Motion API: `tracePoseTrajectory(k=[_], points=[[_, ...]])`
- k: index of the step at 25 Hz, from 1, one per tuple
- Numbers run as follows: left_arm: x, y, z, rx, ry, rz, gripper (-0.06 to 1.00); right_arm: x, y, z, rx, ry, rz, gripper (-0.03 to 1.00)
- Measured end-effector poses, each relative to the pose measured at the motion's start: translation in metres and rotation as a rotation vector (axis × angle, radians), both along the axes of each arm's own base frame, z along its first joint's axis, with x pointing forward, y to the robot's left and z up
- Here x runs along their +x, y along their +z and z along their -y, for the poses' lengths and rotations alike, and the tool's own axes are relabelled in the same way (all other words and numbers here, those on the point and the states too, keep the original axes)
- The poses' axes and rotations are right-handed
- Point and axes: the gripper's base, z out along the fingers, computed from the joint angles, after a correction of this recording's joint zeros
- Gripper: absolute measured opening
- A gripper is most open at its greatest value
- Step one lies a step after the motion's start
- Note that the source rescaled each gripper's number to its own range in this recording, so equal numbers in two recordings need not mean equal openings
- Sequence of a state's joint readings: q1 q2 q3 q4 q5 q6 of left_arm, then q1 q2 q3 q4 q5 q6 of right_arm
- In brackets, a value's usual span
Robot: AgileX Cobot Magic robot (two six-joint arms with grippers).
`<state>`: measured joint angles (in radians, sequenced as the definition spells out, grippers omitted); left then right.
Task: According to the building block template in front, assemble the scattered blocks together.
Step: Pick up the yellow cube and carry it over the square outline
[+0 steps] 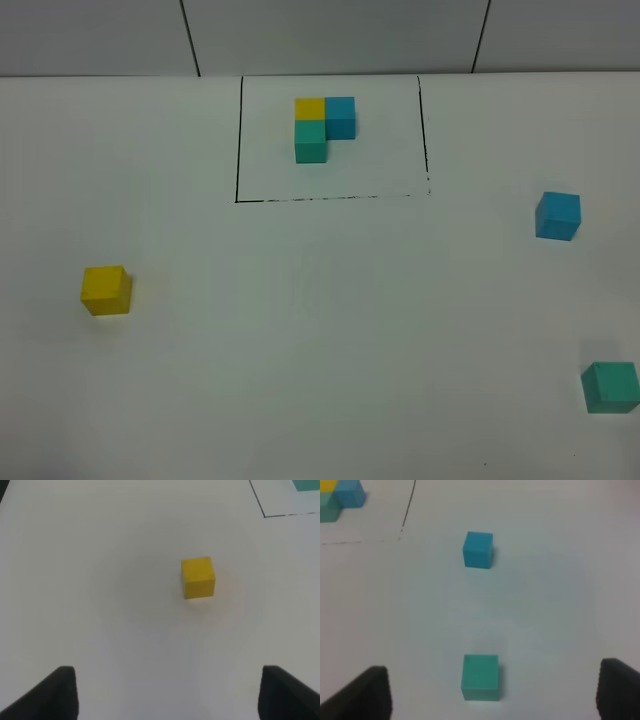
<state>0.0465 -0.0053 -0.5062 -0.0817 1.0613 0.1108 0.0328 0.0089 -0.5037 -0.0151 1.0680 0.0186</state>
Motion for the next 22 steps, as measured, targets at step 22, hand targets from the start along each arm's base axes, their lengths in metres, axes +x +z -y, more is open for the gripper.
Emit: tracePoseTrajectory(k=[22], points=[[0.0, 0.0, 0.0, -0.001, 0.001, 0.0, 0.71, 0.0, 0.0, 0.0, 0.0, 0.0, 0.0, 0.67]])
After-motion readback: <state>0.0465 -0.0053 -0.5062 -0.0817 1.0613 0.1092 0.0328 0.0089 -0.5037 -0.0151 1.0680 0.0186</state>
